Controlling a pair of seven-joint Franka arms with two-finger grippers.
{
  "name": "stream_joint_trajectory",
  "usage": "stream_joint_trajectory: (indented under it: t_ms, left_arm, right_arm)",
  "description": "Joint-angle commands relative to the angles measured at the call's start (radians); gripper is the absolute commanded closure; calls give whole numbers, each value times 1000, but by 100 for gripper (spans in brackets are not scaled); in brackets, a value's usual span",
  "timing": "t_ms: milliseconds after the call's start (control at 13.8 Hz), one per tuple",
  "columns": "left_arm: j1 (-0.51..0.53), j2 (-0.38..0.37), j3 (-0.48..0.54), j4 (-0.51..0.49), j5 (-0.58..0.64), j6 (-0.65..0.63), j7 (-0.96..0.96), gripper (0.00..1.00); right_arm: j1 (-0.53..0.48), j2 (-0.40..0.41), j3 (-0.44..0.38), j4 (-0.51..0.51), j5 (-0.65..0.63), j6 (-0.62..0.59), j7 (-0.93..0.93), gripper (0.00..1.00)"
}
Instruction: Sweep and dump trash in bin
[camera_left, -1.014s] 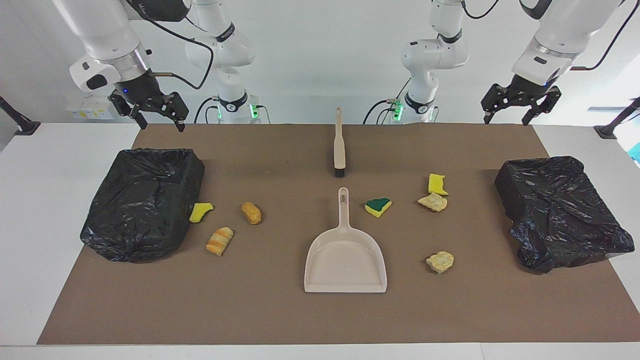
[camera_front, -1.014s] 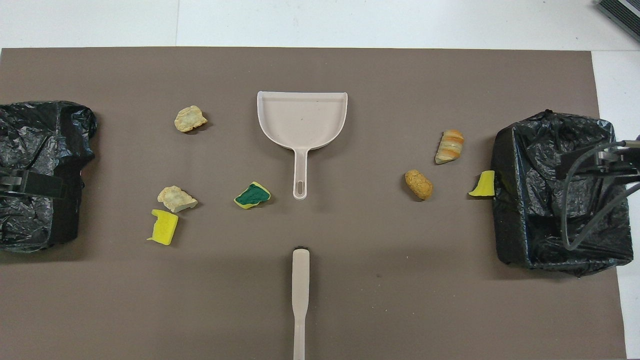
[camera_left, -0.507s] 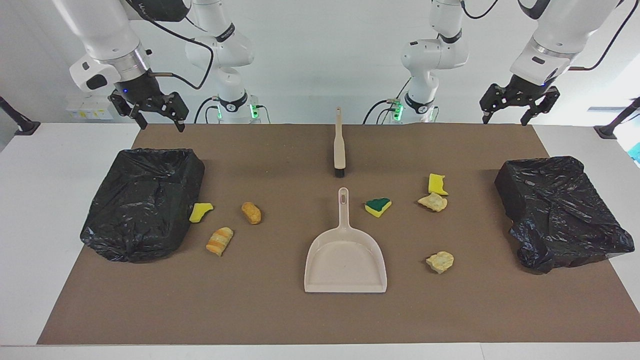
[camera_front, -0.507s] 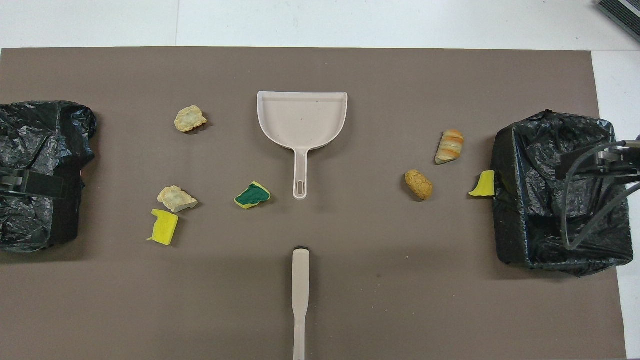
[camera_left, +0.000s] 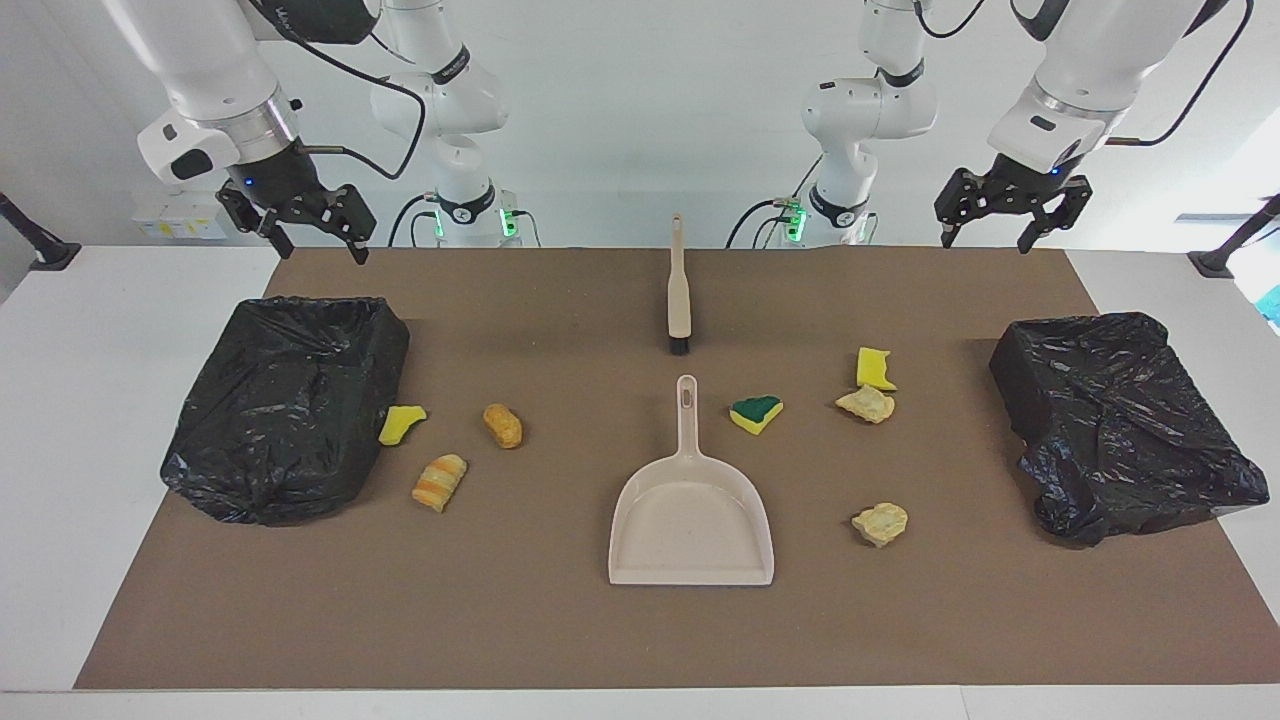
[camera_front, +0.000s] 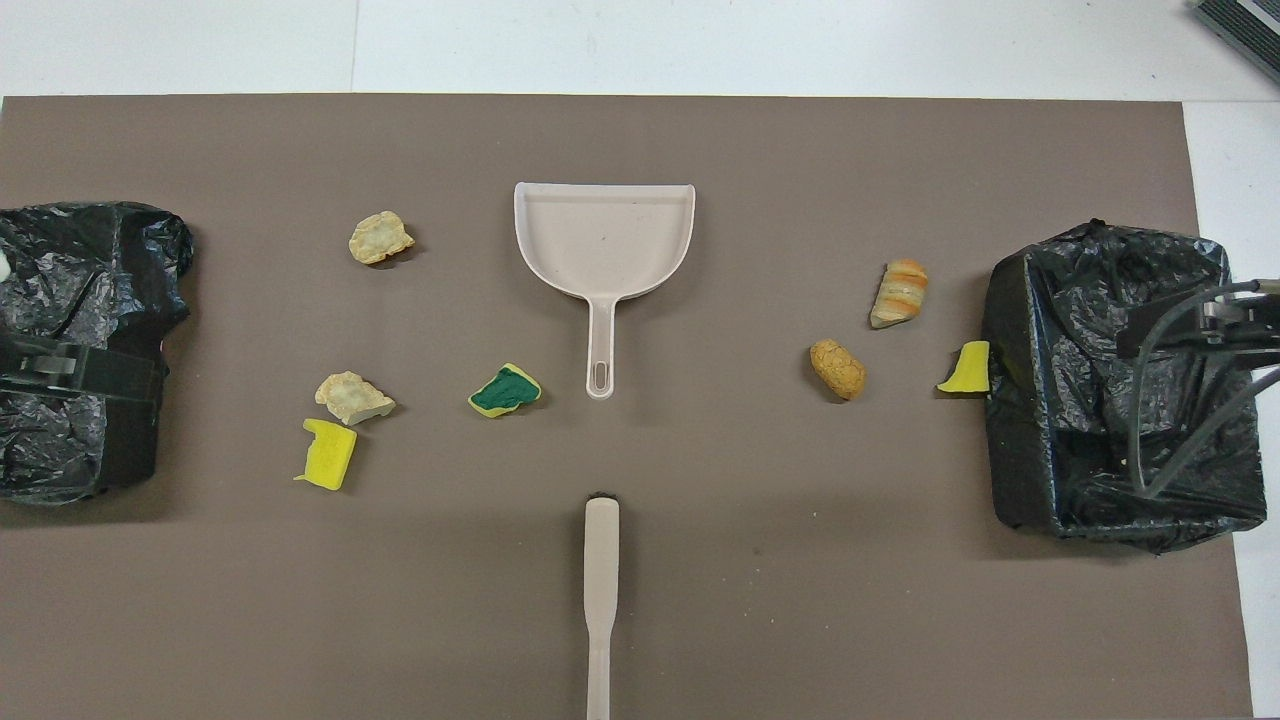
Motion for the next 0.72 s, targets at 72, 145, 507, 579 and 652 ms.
stream_joint_trajectory:
  t_ms: [72, 145, 507, 579, 652]
  left_arm:
    - [-102, -18, 9, -66, -7, 6, -93, 0]
    - [-120, -20, 9, -83, -22, 21, -119, 0]
    - [-255, -80, 8, -235, -45, 99, -210, 0]
    - [-266, -96, 8, -273, -62, 124, -237, 0]
    - [-290, -115, 8, -313, -73, 136, -295, 0]
  right_arm:
    - [3, -26, 0, -44, -7, 51, -95, 0]
    - [7, -13, 4, -39, -3, 62, -67, 0]
    - [115, 41, 14, -80, 14, 174, 2, 0]
    - [130, 73, 14, -81, 19, 195, 10, 0]
    - [139, 108, 14, -79, 26, 230, 31, 0]
